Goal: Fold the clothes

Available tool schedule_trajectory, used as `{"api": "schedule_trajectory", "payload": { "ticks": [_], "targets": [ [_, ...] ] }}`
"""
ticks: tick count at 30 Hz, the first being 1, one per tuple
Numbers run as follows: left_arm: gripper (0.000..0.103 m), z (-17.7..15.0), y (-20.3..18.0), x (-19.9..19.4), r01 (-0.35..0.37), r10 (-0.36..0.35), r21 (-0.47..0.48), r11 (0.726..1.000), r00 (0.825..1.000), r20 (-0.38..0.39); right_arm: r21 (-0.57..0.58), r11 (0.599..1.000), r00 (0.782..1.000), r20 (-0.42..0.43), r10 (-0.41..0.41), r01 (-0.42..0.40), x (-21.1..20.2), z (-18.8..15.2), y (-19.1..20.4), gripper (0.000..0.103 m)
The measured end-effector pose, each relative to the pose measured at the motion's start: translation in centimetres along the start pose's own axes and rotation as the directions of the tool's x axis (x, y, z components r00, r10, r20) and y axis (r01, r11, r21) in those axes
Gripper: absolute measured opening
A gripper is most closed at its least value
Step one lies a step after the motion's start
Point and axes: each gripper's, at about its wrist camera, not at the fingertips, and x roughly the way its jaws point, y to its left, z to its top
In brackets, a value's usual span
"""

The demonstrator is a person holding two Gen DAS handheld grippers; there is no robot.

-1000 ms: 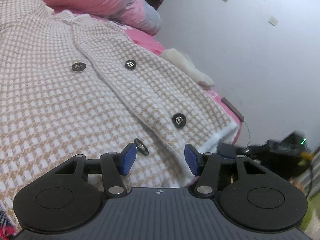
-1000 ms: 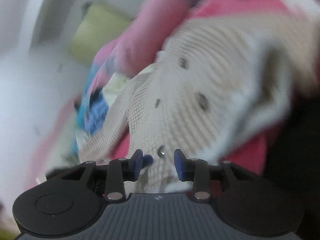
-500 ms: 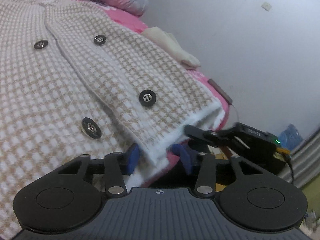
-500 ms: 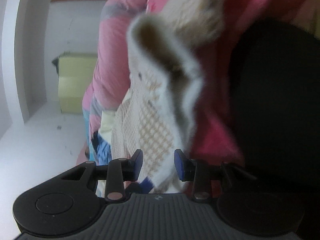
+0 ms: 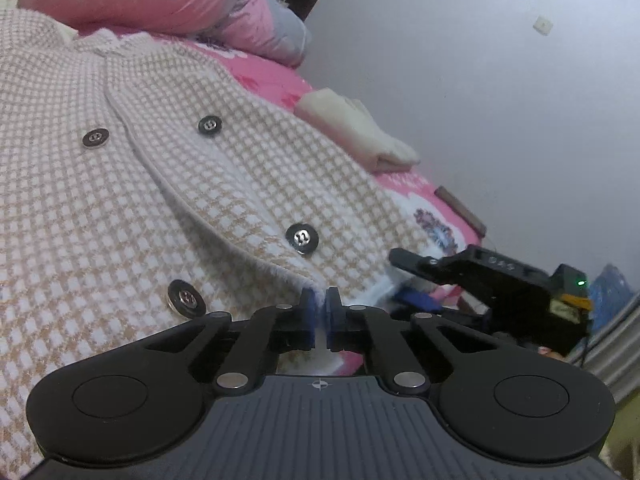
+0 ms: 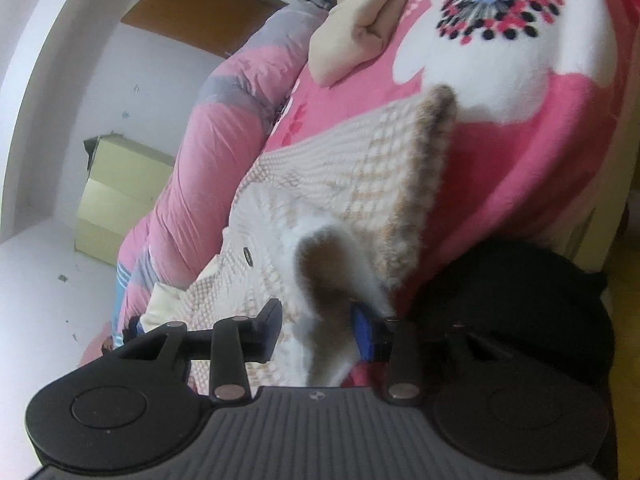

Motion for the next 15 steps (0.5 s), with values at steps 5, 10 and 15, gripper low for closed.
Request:
{"api": "schedule_trajectory", "payload": {
  "ticks": [5,10,15],
  "targets": [
    [0.002,0.3,-0.3,-1.3,0.007,-0.008,0.019,1.0,0.999,0.042,-0.04,0.998,0.998,0.025,0.057,-0.056,-0.9,0.6,0.4,0.015],
    [0.002,-0.8,0.7,-0.8,-0.036,0.035,-0.01,0.999,0.996,-0.076,-0.166,0.986,1.0,-0.016,0.026,-0.028,-1.7,0.5,1.6,0.013],
    [0.004,-1.6,2.9,-1.0,-0.048,0.03,-0.129,0.99,0.99,-0.141,-0.289,0.957,0.999,-0.052,-0.01,-0.005,-2.5,0.3,2.8,0.02]
  ]
}}
